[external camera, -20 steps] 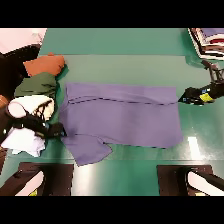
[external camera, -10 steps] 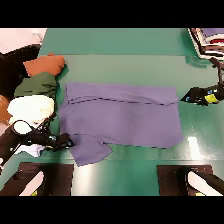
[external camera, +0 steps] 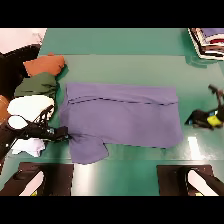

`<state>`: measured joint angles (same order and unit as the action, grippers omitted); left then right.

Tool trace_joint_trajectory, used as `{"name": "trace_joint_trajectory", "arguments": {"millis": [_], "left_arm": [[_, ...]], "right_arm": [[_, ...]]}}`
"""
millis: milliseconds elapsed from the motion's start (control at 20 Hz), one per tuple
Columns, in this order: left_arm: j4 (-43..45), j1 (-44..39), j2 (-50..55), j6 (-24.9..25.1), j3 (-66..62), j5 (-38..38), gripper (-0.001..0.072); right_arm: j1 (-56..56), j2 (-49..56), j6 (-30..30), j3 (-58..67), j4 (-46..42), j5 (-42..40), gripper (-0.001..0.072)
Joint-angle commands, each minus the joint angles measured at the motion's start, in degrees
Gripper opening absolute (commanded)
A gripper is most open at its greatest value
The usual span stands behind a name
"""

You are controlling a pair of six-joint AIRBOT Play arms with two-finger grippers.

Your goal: Fold the shirts.

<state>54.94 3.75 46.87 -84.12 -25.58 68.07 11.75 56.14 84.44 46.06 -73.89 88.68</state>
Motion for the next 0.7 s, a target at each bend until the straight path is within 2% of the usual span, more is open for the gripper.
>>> {"name": "trace_joint_trajectory", "arguments": {"millis": [0,200,250,350,450,500,600,650], "left_arm": [[-1.1,0.0,0.0,0.6,-2.6,-0.2,0.0027],[-1.3,0.0,0.0,0.6,-2.6,-0.1,0.0028],[-1.3,0.0,0.0,0.6,-2.6,-0.1,0.0028],[-1.1,0.0,0.0,0.9,-2.6,0.1,0.0028],[-0.9,0.0,0.0,1.7,-3.3,2.3,0.0027],[-0.3,0.0,0.0,1.7,-4.2,4.0,0.0027],[1.5,0.0,-0.2,1.6,-5.8,7.9,0.0026],[2.1,0.0,-1.4,1.5,-5.9,9.2,0.0026]], "right_arm": [[3.2,-2.0,1.2,-13.4,2.9,0.0,0.0490],[-2.6,2.1,1.7,-19.6,7.8,-8.2,0.0489],[-4.8,4.2,1.7,-19.6,8.6,-9.9,0.0467],[-9.0,7.6,1.7,-18.2,8.6,-12.4,0.0345],[-12.4,9.4,1.7,-15.8,7.0,-12.4,0.0152],[-13.9,9.4,1.7,-14.6,5.8,-11.7,0.0087],[-16.0,6.7,2.0,-13.0,2.9,-9.4,0.0013],[-16.7,4.3,2.6,-12.6,1.3,-7.7,0.0013]]}}
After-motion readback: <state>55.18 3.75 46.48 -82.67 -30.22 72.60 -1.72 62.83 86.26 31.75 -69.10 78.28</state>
